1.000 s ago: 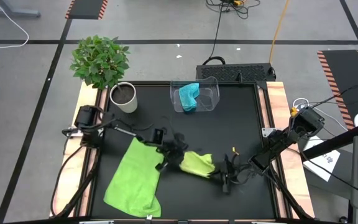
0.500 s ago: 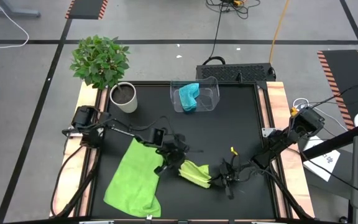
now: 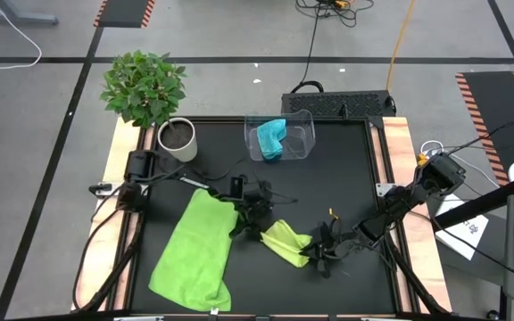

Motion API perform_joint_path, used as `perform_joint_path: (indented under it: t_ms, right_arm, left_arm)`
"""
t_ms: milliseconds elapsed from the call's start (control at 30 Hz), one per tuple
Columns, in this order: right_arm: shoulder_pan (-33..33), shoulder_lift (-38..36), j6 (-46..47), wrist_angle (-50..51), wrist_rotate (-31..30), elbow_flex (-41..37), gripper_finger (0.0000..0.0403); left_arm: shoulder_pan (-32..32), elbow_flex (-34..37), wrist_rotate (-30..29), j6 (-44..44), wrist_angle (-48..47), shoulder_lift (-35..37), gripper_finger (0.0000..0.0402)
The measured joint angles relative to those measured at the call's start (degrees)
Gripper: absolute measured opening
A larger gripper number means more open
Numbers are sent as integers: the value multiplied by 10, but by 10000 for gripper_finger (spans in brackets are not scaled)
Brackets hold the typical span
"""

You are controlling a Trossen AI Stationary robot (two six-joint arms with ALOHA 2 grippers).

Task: Fold microfiber towels
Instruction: Fold the light green microfiber cloth

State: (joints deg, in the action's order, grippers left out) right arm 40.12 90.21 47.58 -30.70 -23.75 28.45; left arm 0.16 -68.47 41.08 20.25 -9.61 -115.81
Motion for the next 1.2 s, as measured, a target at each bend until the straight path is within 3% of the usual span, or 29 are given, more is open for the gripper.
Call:
perform_joint_path:
  t_ms: [267,667,867,1067,1200]
  right_arm:
    - [1,0,5,-2,-6,0,4]
    - [18,0,-66,-41,-16,-1,8]
    - [31,0,-165,-124,0,-1,65]
    - [27,0,-201,-128,-20,-1,143]
    - [12,0,-262,-139,-45,-1,164]
  left_arm:
    - [25,-17,4,10,2,-1,2]
    - [30,-63,-30,51,-14,-2,2]
    - [41,-67,-45,51,-5,-2,3]
    - [44,-67,-67,40,19,-2,3]
    - [44,-68,-68,38,39,-2,3]
